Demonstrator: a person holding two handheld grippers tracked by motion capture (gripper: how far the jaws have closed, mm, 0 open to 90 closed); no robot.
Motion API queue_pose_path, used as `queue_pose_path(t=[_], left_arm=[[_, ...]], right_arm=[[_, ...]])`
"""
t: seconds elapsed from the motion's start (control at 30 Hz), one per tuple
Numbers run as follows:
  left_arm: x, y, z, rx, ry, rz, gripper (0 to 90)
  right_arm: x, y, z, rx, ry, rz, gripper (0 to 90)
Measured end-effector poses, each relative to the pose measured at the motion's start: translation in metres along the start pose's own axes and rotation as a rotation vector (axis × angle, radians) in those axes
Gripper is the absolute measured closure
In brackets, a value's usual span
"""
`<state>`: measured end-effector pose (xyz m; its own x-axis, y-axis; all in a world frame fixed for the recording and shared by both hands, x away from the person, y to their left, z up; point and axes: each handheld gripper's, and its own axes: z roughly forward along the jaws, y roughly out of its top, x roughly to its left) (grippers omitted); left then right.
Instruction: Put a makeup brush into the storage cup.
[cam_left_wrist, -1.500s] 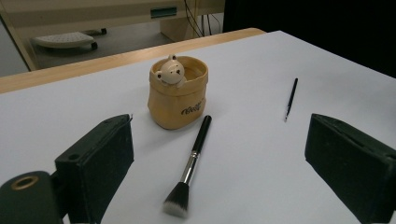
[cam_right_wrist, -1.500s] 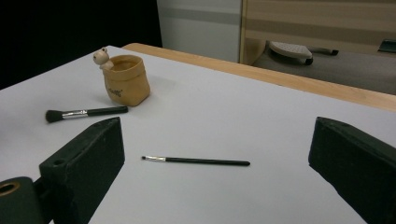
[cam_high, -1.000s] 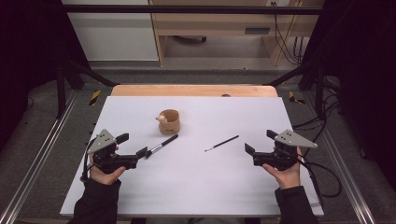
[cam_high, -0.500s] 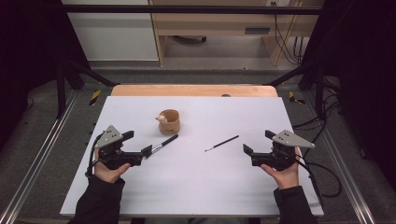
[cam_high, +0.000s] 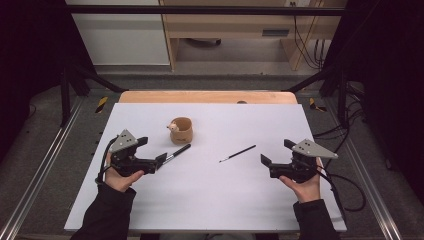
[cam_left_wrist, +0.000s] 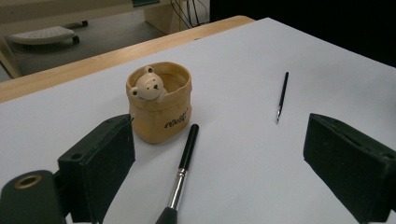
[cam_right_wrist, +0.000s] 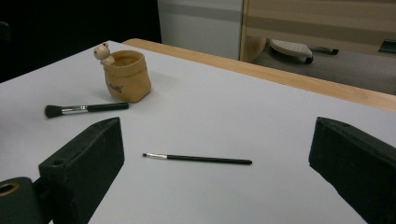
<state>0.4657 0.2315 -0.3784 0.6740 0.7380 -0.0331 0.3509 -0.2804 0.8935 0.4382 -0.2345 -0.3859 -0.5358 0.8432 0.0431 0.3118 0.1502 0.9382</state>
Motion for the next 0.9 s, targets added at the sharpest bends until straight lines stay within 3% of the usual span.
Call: queue_pose_path(t=[0.33,0.9], left_arm=[[-0.001,0.008,0.014,0.071,-0.015,0.034,8.8],[0.005,0.005,0.04,0.198,-0.031,0.046,10.3]], right_arm=[[0.0,0.001,-0.001,-0.005,0.002,-0.003,3.6],[0.0,0.001,-0.001,-0.004,0.001,-0.002,3.6]])
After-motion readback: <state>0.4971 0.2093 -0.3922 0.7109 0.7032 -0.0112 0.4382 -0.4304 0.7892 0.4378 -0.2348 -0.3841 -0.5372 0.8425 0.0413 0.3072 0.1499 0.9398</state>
